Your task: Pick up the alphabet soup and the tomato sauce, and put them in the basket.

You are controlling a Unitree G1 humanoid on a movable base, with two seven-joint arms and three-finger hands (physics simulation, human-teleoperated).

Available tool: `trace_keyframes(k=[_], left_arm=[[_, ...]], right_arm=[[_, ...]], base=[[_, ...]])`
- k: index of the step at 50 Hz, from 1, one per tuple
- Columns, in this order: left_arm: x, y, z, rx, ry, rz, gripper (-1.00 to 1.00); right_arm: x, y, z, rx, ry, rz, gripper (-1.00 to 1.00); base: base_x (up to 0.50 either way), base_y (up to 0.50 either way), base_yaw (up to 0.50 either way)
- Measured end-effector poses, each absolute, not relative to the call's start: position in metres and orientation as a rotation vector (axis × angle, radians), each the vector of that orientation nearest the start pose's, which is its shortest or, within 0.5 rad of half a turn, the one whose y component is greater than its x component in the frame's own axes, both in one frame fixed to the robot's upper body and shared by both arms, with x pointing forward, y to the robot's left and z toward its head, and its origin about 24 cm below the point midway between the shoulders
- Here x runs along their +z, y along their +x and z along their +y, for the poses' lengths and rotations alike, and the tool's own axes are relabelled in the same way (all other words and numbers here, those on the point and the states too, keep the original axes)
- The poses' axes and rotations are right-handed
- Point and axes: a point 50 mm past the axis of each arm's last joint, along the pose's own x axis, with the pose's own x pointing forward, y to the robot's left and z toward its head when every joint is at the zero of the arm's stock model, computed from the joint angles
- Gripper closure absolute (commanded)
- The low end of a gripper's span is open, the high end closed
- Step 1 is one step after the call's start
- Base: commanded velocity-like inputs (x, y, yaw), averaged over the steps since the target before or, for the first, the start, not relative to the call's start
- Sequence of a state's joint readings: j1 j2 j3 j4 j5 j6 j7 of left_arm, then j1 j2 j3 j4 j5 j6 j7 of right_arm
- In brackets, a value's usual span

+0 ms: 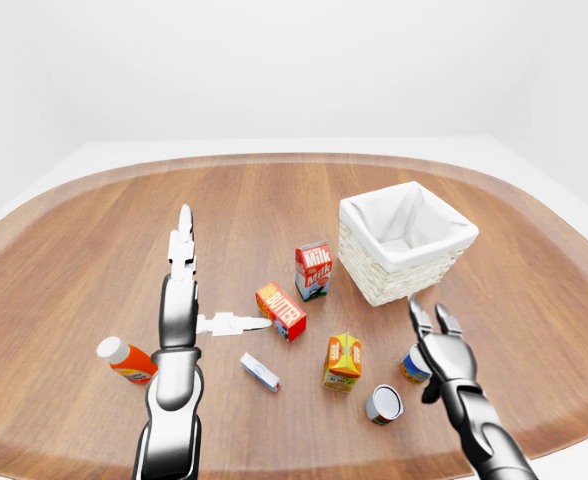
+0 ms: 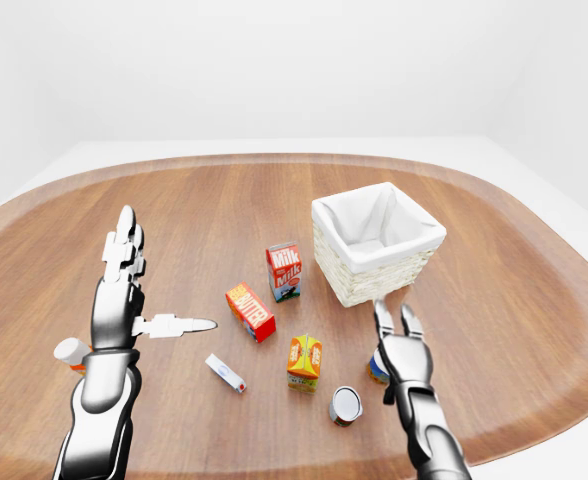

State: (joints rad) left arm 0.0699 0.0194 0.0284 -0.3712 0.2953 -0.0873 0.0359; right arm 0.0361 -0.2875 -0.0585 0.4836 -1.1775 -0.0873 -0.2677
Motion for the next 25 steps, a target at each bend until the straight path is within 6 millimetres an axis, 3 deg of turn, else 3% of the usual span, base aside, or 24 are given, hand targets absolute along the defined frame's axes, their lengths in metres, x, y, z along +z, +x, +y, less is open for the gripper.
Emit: trace_keyframes(k=[25], left_arm=[[0.1212, 0.2285, 0.1605, 0.108, 0.320, -0.396, -1.00]], right_arm=[[-0.0514, 0.2177, -0.2435, 0.048, -1.453, 0.297, -1.00]], base=[[0.00, 0.00, 0.00]])
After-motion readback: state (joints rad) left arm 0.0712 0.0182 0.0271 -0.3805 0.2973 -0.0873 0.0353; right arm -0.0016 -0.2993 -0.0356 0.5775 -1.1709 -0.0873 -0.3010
